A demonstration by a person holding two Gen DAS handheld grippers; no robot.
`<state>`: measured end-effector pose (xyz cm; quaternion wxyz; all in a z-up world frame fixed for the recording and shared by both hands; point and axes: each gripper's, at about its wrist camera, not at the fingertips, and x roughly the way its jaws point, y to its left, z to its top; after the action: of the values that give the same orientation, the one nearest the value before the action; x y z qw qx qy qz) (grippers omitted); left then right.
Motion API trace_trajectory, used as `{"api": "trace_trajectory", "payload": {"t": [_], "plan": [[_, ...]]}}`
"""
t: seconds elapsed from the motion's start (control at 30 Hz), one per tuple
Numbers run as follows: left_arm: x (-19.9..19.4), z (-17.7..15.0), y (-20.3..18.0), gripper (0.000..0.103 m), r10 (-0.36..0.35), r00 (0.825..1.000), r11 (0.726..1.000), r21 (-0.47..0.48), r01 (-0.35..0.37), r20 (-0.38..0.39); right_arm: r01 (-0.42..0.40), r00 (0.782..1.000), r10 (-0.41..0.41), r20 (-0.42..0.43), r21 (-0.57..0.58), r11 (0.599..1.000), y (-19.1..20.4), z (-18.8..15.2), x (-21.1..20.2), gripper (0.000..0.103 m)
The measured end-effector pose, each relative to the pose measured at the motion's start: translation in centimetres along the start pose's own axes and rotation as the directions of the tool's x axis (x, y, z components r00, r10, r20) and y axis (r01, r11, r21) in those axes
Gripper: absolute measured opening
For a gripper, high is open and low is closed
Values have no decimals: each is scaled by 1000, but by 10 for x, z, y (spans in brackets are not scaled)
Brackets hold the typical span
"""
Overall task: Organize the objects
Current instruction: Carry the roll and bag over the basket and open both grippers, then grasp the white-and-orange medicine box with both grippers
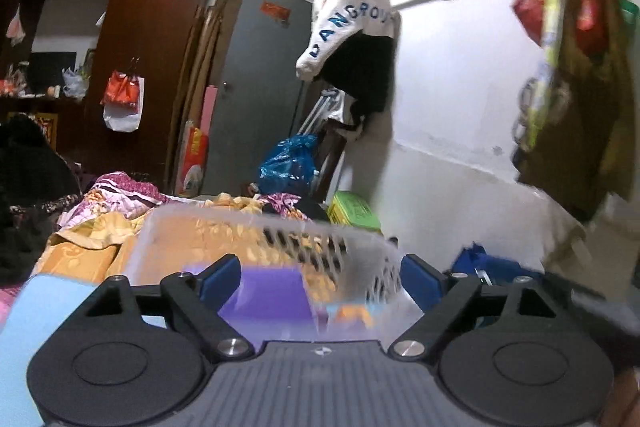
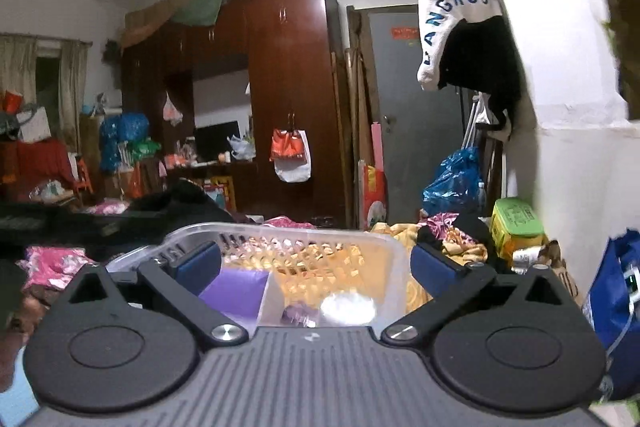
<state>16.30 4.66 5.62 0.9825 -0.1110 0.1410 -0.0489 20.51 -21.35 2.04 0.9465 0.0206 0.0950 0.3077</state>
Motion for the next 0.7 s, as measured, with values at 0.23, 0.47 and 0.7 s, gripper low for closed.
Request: {"api": "trace_trajectory", "payload": {"t": [0.23,0.47,0.7], "plan": [[-78,-94,7,90,-30,1000,997,74,30,-5,-104,993,106,-46,51,993,-12,-80,-65,103],[-94,-159,1,90,-80,996,989,124,84,-34,-244,964,236,-118,-56,968,-7,-125,-77,103],[-90,-178,-6,89,-101,993,980,164,109,-60,-349,928,340,-152,-35,936,-7,-129,-59,85]]}}
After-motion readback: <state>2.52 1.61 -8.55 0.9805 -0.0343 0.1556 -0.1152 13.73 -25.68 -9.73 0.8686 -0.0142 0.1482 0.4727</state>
